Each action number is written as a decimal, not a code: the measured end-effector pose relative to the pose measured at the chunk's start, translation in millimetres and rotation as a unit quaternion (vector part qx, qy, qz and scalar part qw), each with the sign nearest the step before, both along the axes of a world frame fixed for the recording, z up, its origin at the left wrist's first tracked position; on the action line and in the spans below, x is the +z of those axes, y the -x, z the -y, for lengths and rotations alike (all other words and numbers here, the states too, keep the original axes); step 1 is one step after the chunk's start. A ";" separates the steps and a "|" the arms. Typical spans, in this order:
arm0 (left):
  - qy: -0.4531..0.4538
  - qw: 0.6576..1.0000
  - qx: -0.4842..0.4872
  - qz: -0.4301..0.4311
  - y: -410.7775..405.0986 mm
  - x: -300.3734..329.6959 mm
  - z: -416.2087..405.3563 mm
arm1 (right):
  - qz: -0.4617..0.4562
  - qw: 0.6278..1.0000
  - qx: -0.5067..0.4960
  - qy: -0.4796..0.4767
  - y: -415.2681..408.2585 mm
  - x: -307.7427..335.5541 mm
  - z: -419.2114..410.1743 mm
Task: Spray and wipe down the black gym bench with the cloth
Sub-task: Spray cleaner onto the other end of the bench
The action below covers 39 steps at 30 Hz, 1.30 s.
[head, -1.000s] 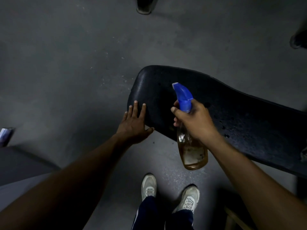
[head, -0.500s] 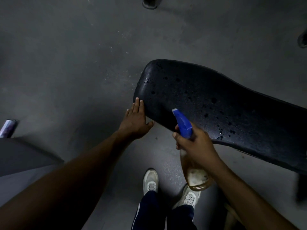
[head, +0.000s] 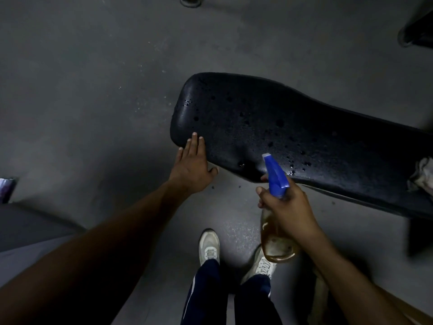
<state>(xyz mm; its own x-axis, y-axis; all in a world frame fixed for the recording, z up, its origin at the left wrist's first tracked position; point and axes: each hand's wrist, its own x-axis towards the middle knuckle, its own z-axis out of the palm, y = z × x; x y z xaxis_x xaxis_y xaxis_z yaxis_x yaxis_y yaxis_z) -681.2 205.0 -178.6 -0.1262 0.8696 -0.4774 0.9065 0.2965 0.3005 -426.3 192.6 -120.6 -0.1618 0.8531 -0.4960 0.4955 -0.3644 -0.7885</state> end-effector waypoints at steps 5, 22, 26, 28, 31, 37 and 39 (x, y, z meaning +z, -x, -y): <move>-0.012 0.999 -0.038 0.001 -42.1 8.2 -6.7 | -0.063 0.994 -0.080 -0.032 -37.2 9.5 -3.6; -0.010 0.988 -0.155 -0.003 -203.4 18.9 -51.0 | -0.103 0.932 -0.249 -0.244 -203.7 58.5 -121.0; -0.007 0.986 -0.166 0.000 -234.6 16.9 -59.4 | -0.094 0.924 -0.257 -0.269 -229.2 56.3 -150.0; -0.006 0.985 -0.172 0.002 -250.4 15.9 -64.9 | -0.094 0.919 -0.261 -0.280 -241.0 54.8 -160.4; -0.014 0.983 -0.182 0.007 -273.6 13.3 -75.1 | -0.094 0.918 -0.265 -0.280 -257.3 50.9 -171.8; -0.026 0.977 -0.213 0.001 -314.1 4.7 -97.6 | -0.077 0.933 -0.230 -0.267 -280.8 36.8 -182.0; -0.024 0.976 -0.218 -0.004 -324.7 1.6 -104.4 | -0.070 0.939 -0.217 -0.256 -287.4 33.5 -183.4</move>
